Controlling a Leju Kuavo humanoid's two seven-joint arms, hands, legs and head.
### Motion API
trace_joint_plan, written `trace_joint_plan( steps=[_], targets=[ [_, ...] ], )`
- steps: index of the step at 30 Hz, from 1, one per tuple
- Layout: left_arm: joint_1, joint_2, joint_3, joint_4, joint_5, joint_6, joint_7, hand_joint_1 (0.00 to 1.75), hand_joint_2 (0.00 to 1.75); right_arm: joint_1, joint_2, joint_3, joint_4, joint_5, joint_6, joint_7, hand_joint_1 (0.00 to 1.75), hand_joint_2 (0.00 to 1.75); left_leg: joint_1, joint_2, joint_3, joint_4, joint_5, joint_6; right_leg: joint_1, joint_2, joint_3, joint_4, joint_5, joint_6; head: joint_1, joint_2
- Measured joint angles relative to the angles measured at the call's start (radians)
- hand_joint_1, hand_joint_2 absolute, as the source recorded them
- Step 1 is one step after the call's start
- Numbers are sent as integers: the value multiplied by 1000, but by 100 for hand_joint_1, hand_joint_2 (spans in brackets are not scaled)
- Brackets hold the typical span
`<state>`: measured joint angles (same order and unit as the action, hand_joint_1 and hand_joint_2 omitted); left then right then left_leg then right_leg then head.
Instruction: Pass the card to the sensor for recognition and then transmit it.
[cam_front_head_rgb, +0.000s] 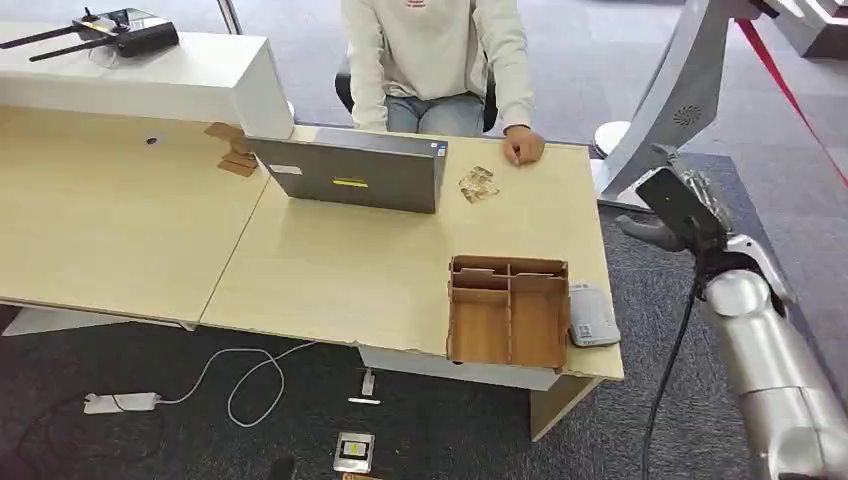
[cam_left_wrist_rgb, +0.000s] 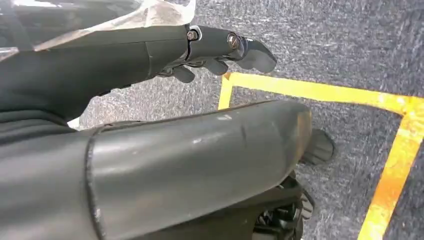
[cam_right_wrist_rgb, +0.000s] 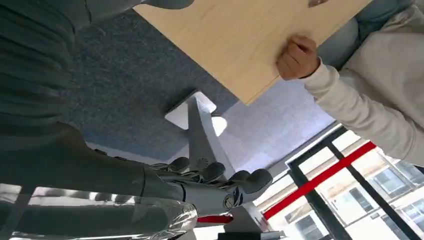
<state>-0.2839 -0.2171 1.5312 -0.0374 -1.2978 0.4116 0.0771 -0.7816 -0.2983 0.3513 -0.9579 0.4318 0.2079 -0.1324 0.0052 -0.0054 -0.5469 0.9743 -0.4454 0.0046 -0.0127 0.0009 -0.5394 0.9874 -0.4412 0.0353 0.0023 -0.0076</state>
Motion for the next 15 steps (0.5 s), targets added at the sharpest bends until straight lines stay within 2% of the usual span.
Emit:
trace_joint_plan(
  steps=[15],
  targets=[
    [-4, -2, 0, -2, 4, -35, 9, 0, 0, 72, -61, -19, -51, -9, 104, 13, 0, 175, 0, 0, 0, 0, 0, 0, 0, 0, 0, 0, 0, 0, 0, 0]
  ],
)
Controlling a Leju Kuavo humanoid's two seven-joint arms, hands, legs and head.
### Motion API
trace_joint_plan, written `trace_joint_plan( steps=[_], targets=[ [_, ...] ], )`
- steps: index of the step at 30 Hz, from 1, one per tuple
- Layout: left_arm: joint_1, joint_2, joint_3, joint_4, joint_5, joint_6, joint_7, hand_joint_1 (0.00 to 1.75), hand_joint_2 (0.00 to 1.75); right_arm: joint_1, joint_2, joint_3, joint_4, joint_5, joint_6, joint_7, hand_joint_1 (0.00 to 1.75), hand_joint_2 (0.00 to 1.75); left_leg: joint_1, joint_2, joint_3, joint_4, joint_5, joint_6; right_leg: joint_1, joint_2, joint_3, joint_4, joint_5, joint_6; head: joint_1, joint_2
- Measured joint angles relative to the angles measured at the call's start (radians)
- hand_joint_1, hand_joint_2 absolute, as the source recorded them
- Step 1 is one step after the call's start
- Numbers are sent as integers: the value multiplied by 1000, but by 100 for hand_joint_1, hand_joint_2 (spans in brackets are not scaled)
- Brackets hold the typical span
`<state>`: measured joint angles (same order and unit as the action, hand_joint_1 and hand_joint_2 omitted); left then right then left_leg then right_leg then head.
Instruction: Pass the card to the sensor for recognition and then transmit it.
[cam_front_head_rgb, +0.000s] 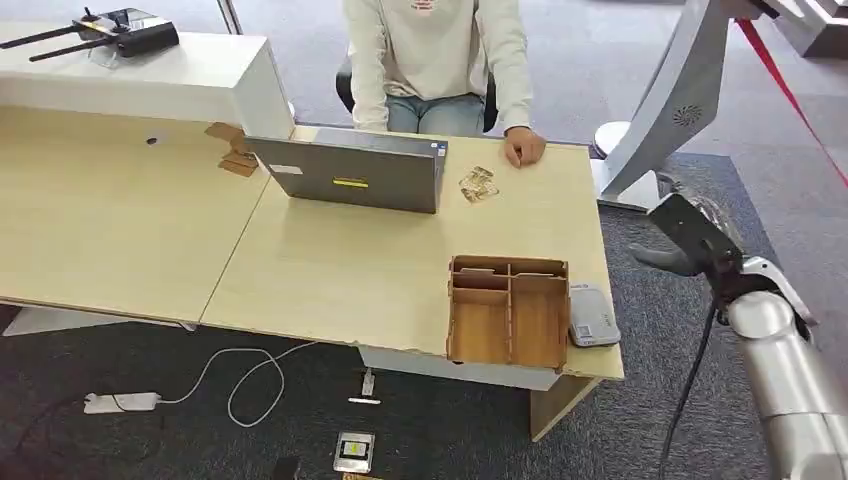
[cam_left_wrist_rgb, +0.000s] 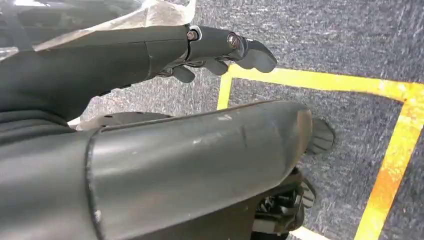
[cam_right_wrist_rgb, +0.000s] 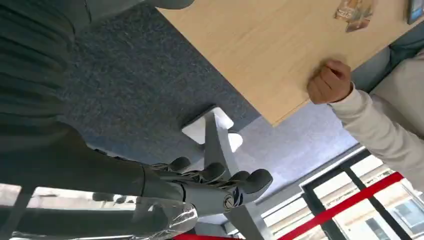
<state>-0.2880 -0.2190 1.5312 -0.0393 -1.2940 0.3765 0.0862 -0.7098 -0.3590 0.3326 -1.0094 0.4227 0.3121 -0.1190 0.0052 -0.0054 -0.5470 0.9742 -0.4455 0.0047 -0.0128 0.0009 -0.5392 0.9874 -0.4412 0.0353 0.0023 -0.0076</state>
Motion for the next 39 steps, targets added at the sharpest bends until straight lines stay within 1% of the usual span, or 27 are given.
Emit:
trace_joint_plan(
  steps=[5, 12, 24, 31, 39],
  targets=[
    [-7, 0, 0, 0, -12, -19, 10, 0, 0, 29, -8, 5, 0, 44, 2, 10, 0, 175, 0, 0, 0, 0, 0, 0, 0, 0, 0, 0, 0, 0, 0, 0],
    [-14, -3, 0, -3, -38, -27, 21, 0, 0, 59, 1, 20, 8, 89, -19, -31, 0, 175, 0, 0, 0, 0, 0, 0, 0, 0, 0, 0, 0, 0, 0, 0],
    [-21, -4, 0, -5, -74, -47, -2, 0, 0, 135, 70, 53, -9, 138, -114, -35, 0, 175, 0, 0, -1, 0, 0, 0, 1, 0, 0, 0, 0, 0, 0, 0],
    [-30, -15, 0, -5, -57, -1, -7, 0, 0, 142, 101, 63, -25, 141, -118, -24, 0, 175, 0, 0, 0, 0, 0, 0, 0, 0, 0, 0, 0, 0, 0, 0],
    [-30, -18, 0, -5, -59, 10, -8, 0, 0, 158, 110, 69, -59, 138, -113, -9, 0, 175, 0, 0, 0, 0, 0, 0, 0, 0, 0, 0, 0, 0, 0, 0]
  ],
)
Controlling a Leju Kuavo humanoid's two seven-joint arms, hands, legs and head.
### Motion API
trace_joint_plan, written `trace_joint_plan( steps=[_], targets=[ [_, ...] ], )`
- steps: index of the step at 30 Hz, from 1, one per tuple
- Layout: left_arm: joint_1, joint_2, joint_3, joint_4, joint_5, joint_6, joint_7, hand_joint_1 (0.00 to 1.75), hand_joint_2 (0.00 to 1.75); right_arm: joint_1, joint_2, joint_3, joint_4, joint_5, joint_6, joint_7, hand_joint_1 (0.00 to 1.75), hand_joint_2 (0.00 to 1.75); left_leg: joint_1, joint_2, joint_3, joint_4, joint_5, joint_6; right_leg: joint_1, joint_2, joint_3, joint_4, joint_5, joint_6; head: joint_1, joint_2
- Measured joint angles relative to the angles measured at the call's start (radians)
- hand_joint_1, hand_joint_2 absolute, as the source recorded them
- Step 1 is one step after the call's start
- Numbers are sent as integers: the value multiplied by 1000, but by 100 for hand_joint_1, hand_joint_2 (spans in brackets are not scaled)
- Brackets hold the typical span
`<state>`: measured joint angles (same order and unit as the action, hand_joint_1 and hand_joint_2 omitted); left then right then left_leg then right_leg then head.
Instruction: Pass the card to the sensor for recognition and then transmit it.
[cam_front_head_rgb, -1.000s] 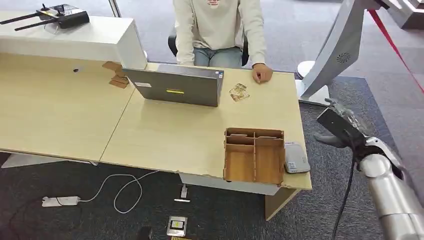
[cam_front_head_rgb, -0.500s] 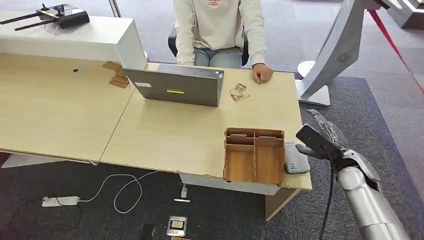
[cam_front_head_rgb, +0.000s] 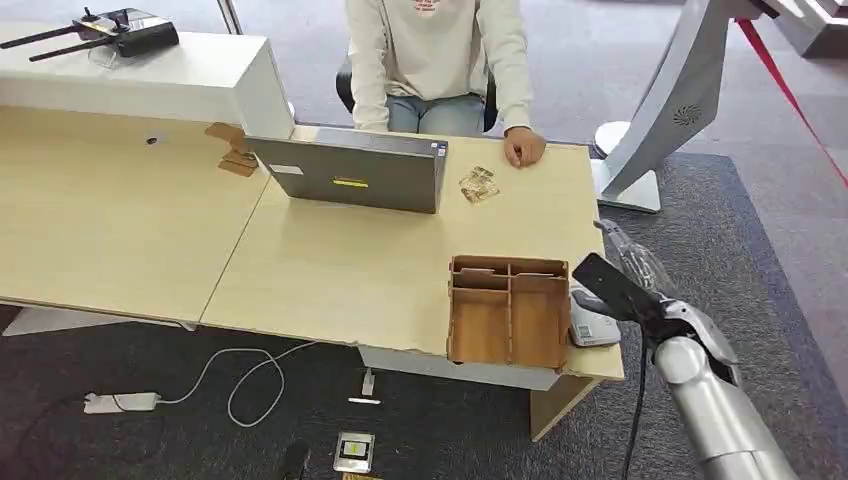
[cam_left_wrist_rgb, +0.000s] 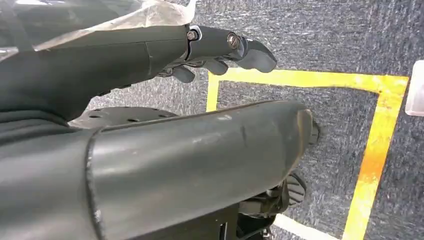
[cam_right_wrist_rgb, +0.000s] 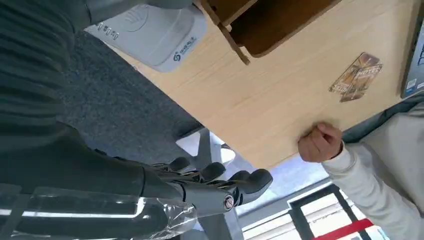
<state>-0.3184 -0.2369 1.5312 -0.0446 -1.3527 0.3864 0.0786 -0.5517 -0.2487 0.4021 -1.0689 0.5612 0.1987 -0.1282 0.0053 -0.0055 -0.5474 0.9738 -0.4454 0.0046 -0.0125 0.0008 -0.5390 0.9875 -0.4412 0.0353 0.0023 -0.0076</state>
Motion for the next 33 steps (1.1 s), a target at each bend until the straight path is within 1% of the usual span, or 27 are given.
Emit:
trace_joint_plan(
  steps=[6, 14, 16, 19, 22, 25, 29, 33],
  targets=[
    [-4, -2, 0, 0, -17, 6, 2, 0, 0, 7, 9, 4, -22, 0, 9, 0, 0, 175, 0, 0, 0, 0, 0, 0, 0, 0, 0, 0, 0, 0, 0, 0],
    [-10, -4, 0, 0, -37, 6, 8, 0, 0, 17, 26, 10, -60, -3, 38, 0, 0, 175, 0, 0, 0, 0, 0, 0, 0, 0, 0, 0, 0, 0, 0, 0],
    [-11, -5, 0, 0, -38, 6, 9, 0, 0, 24, 37, 11, -69, 5, 19, 23, 0, 175, 0, 0, 0, 0, 0, 0, 0, 0, 0, 0, 0, 0, 0, 0],
    [-11, -5, 0, 0, -41, 6, 9, 0, 0, 62, 67, 21, -92, 37, -38, 74, 0, 175, 0, 0, 0, 0, 0, 0, 0, 0, 0, 0, 0, 0, 0, 0],
    [-13, -5, 0, 0, -53, 8, 11, 0, 0, 94, 95, 37, -115, 56, -63, 96, 0, 175, 0, 0, 0, 0, 0, 0, 1, 0, 0, 0, 0, 0, 0, 0],
    [-14, -5, 0, 0, -74, 21, 20, 0, 0, 97, 109, 47, -124, 56, -58, 93, 0, 175, 0, 0, 0, -1, 0, 0, 1, 0, 0, 0, -1, -1, 0, 0],
    [-16, -6, 0, 0, -76, 11, 31, 0, 0, 99, 129, 59, -124, 58, -53, 69, 0, 175, 0, 0, 0, -1, 0, 0, 0, 0, 0, 0, 0, -1, 0, 0],
    [-21, -11, 0, 0, -76, 10, 35, 0, 0, 97, 153, 72, -123, 61, -53, 60, 0, 175, 0, 0, 0, 0, 0, 0, 0, 0, 0, 0, 0, -1, 0, 0]
  ],
)
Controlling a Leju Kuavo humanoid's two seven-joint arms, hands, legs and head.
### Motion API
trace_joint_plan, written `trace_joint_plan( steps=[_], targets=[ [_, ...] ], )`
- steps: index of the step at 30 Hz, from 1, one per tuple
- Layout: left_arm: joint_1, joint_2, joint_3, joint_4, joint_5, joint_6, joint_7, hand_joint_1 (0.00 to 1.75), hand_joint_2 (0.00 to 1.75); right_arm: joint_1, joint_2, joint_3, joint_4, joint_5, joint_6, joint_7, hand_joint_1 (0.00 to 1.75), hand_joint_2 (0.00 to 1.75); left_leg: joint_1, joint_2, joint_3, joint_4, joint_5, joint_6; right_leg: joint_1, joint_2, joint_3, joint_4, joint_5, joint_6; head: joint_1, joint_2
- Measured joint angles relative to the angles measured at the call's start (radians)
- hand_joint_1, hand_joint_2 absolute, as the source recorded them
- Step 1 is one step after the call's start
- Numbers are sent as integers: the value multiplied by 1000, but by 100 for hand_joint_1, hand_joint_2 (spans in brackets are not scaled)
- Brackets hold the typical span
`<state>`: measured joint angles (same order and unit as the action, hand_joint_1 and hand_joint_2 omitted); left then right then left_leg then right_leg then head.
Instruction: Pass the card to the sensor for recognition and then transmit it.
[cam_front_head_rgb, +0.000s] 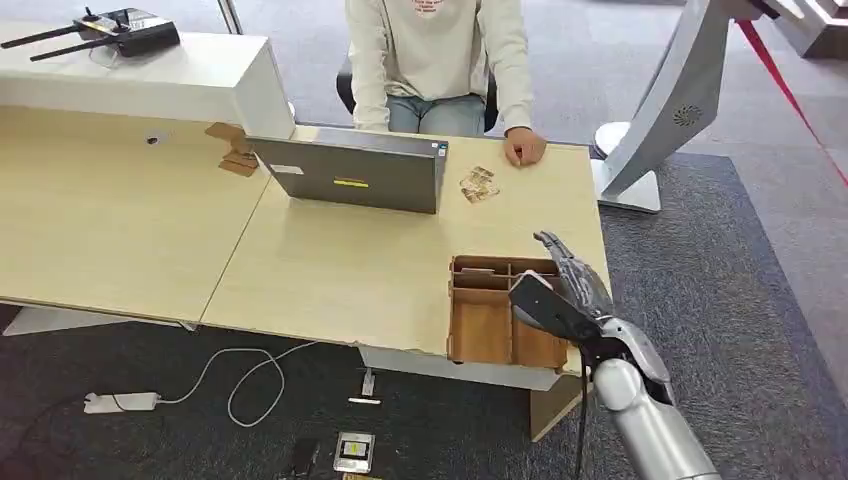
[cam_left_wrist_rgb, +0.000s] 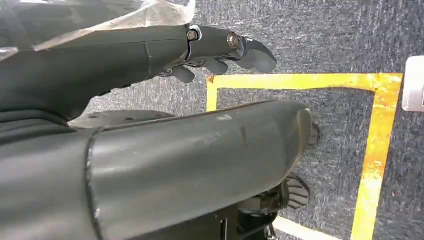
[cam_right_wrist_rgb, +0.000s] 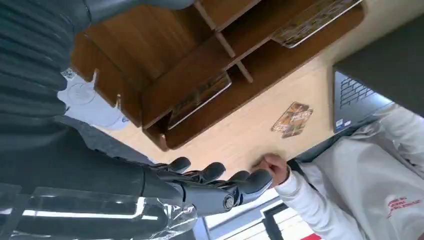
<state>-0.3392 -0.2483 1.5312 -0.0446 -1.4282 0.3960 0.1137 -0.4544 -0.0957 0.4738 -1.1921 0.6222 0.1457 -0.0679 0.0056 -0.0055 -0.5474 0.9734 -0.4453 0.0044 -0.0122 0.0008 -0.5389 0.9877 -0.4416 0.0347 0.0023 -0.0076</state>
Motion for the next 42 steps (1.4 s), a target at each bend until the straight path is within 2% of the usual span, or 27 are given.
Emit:
trace_joint_plan(
  steps=[10, 14, 24, 25, 26, 28, 30, 33, 38, 42],
  targets=[
    [0, -4, 0, 0, 5, -2, -4, 0, 0, -3, 35, 21, 18, 13, -36, -24, 0, 175, 0, 0, 0, 0, 0, 0, 0, 0, 0, 0, 0, 0, 0, 0],
    [0, -3, 0, 0, -4, 6, -10, 0, 0, -3, 38, 22, 27, 21, -67, -32, 0, 175, 0, 0, 0, 0, 0, 0, 0, 0, 0, 0, 0, 0, 0, 0],
    [1, -1, 0, -1, -6, 9, -10, 0, 0, -8, 37, 22, 37, 29, -85, -33, 0, 175, 0, 0, 0, 0, 0, 0, 0, 0, 0, 0, 0, 0, 0, 0],
    [0, -2, 0, -1, -3, 23, -11, 0, 0, -50, 16, 19, 63, 15, -71, -60, 0, 175, 0, 0, 0, 0, 0, 0, 0, 0, -1, 0, 0, 0, 0, 0],
    [1, -2, 0, -1, 25, 8, -11, 0, 0, -135, -36, -2, 116, -5, -59, -118, 0, 175, 0, 0, 0, 0, 0, 0, -1, 0, 0, 0, 1, 0, 0, 0],
    [1, -2, 0, -1, 32, 12, -10, 0, 0, -152, -60, -13, 133, -4, -56, -122, 0, 175, 0, 0, 0, 0, 0, 0, -1, 0, 0, 0, 1, 0, 0, 0],
    [0, -2, 0, -1, 24, 31, -10, 0, 0, -163, -75, -18, 147, -3, -53, -125, 0, 175, -1, 0, 0, 1, 0, 0, -1, 0, -1, 0, 1, 0, 0, 0],
    [0, -1, 0, -1, 25, 24, -10, 0, 0, -169, -95, -23, 166, -3, -51, -133, 0, 175, -1, 0, 0, 1, 0, 0, -1, 0, 0, 0, 1, 0, 0, 0],
    [0, -2, 0, -1, 44, 7, -9, 0, 0, -170, -108, -25, 185, -4, -43, -138, 0, 175, -1, 0, 0, 0, 0, 0, 0, 0, -1, 0, 1, 0, 0, 0],
    [0, -4, 0, -1, 28, 28, -10, 0, 0, -171, -110, -25, 194, -7, -36, -138, 0, 175, -1, 0, 0, 0, 0, 0, 0, 0, 0, 0, 1, 0, 0, 0]
  ],
)
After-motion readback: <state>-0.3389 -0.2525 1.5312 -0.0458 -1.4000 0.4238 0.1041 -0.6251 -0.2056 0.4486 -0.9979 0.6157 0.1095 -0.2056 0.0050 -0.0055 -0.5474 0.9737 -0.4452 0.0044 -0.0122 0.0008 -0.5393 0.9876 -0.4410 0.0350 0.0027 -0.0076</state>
